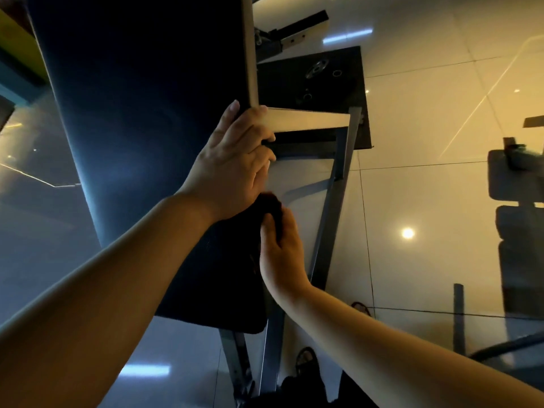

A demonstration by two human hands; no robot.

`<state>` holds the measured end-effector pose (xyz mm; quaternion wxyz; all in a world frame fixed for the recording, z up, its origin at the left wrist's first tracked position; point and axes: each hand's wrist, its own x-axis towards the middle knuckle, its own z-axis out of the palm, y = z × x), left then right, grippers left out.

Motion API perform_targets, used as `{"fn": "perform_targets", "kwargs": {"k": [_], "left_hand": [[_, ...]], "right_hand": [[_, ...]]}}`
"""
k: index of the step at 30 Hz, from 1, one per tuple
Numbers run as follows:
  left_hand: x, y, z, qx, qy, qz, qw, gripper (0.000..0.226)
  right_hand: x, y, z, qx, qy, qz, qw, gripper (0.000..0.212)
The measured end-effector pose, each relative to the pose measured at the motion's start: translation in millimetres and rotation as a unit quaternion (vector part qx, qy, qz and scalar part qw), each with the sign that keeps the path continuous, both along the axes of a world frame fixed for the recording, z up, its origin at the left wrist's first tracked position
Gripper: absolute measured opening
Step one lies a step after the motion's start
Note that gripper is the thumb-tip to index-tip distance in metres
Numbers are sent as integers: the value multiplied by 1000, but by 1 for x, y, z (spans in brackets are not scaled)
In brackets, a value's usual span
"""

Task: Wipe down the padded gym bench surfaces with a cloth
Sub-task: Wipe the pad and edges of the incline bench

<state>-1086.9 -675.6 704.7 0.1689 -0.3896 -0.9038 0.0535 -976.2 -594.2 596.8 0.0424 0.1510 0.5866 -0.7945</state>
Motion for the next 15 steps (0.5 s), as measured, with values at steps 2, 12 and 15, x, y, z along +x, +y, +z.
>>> {"fn": "perform_targets", "kwargs": {"k": [2,12,15], "left_hand": [[3,-3,-3,-5,-2,-5,1000,28],[10,-6,-14,3,-19,-9,1000,34],[18,-9,-22,-2,-23,-14,1000,32]], "right_hand": [[33,-4,-15,25,-21,24,999,30],[-29,1,15,46,32,-37,998,24],[32,-12,-17,20,-3,-34,999,17]]}}
